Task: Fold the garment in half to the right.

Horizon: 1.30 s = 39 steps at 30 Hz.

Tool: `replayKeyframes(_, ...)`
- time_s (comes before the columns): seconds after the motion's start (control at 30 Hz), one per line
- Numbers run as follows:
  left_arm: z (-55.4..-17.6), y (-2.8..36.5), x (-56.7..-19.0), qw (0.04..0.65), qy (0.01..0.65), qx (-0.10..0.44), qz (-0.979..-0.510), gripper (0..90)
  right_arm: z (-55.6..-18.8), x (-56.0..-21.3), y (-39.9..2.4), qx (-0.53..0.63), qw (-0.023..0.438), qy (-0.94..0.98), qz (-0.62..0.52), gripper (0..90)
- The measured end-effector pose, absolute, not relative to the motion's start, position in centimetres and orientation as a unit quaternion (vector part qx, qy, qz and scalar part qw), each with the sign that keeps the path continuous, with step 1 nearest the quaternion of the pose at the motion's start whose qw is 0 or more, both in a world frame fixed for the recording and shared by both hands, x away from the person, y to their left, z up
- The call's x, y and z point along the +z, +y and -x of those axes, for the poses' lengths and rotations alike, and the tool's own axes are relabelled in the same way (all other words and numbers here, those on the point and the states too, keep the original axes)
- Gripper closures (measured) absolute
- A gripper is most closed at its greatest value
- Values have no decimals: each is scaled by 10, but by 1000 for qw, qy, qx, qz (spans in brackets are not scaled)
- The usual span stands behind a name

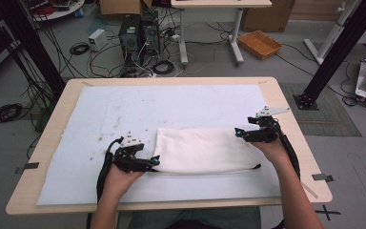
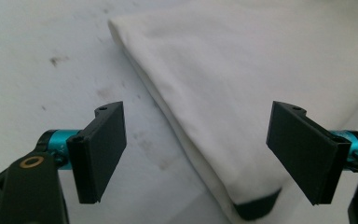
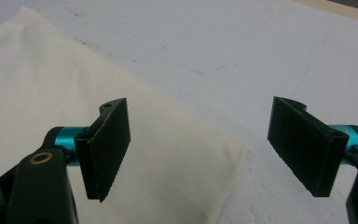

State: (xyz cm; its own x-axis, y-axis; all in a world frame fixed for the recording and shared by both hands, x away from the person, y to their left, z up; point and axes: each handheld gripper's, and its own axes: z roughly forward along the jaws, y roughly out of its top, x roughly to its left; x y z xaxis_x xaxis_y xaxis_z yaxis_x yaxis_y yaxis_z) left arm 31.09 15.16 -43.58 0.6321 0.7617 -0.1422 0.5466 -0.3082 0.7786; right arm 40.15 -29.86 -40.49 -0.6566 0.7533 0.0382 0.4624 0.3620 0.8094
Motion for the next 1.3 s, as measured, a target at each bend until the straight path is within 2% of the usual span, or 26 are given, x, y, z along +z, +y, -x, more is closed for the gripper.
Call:
replayKeyframes(0.2,-307,152,-449,396,425,123,-804,200,-403,-405,-292,423,171,811,-366,215)
replayKeyframes(0.47,-301,147,-450,396,425,131,-803,208,-406,-405,-289,419,167,815,-364,215)
replayKeyframes(0.63,-293,141,-448,399,401,114,-816,324,-405,-406,-291,417,167,815,-366,216)
replayKeyframes(0.77,-288,136,-447,389,388,124,-826,379,-405,-404,-290,418,169,815,-364,215)
replayKeyframes(0.83,-287,136,-446,387,384,117,-830,447,-405,-403,-288,419,168,816,-361,216)
replayKeyframes(0.9,-287,135,-445,390,371,103,-837,563,-406,-401,-284,417,167,820,-355,216)
replayKeyframes(1.0,-288,136,-445,389,369,106,-838,623,-407,-397,-275,414,166,829,-337,216)
replayKeyframes(1.1,-288,135,-446,401,360,98,-837,747,-410,-392,-266,416,163,834,-324,216)
replayKeyframes(1.3,-291,147,-444,444,368,82,-813,794,-419,-388,-246,426,141,838,-310,215)
